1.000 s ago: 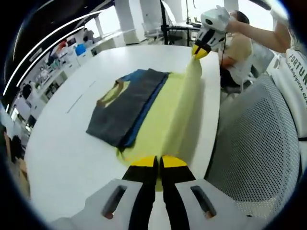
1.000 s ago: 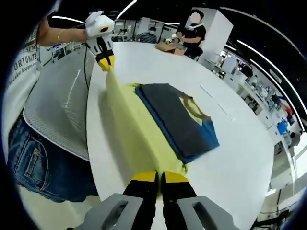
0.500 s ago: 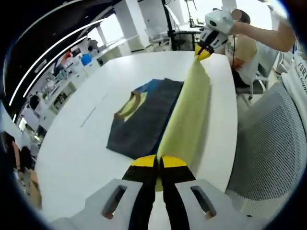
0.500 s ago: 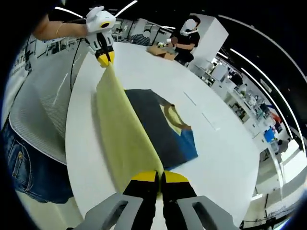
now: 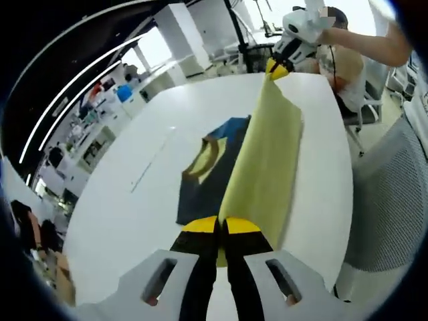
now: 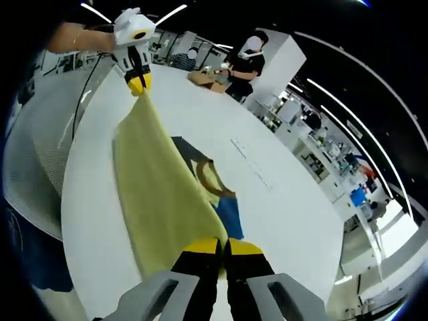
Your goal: Fold the garment on the visible template until the final outline fits inside the template.
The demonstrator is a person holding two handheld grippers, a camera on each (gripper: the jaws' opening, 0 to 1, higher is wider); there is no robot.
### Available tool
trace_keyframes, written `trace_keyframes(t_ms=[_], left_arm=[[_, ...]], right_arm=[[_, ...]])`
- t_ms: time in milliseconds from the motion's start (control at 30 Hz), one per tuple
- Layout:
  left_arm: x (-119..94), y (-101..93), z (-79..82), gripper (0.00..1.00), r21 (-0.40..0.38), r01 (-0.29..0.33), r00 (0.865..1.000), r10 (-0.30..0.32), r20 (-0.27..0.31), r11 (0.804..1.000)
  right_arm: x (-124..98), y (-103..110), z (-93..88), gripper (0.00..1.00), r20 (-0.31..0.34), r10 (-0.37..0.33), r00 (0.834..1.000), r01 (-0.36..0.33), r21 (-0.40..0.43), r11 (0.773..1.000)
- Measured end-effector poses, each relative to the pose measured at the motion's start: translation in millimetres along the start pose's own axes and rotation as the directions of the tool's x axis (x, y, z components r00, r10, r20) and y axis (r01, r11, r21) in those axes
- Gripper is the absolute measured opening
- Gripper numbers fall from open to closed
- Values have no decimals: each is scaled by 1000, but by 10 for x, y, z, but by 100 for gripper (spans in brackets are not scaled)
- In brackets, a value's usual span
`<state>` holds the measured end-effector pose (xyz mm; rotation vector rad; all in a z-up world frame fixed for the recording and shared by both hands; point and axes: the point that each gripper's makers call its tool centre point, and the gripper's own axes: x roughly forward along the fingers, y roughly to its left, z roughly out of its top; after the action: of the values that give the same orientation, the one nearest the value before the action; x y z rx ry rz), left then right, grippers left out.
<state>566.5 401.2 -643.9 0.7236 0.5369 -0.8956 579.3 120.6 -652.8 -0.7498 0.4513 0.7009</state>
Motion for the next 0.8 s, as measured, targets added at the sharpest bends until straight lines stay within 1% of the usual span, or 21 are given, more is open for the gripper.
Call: trace_keyframes(t_ms=[100,267,333,467,500,633,800], left_arm=[[9,73,48,0,8,-21,1000,21,8,1000],[16,244,174,0,21,-67,997,66,35,998],[23,326,228,0,8,-83,996,83,44,996],[59,402,268,0,27,-98,994,97,41,995],[71,440,282,0,33,-111,993,110,39,993],[117,548,328,0,25,-135,990,134,42,990],[182,646,330,0,12,-153,987,153,41,988]], right_arm=[[22,-72,37,0,11,-19,1000,19,4,1000],[64,-241,119,0,12,-75,997,75,-19,997],[79,-302,149,0,14,-93,996,94,-19,995],[118,-400,189,0,11,-126,992,126,-38,991],[138,-424,198,0,7,-133,991,133,-49,990],[205,-506,206,0,-10,-158,987,157,-74,985],[290,-602,191,0,-12,-172,985,171,-49,984]])
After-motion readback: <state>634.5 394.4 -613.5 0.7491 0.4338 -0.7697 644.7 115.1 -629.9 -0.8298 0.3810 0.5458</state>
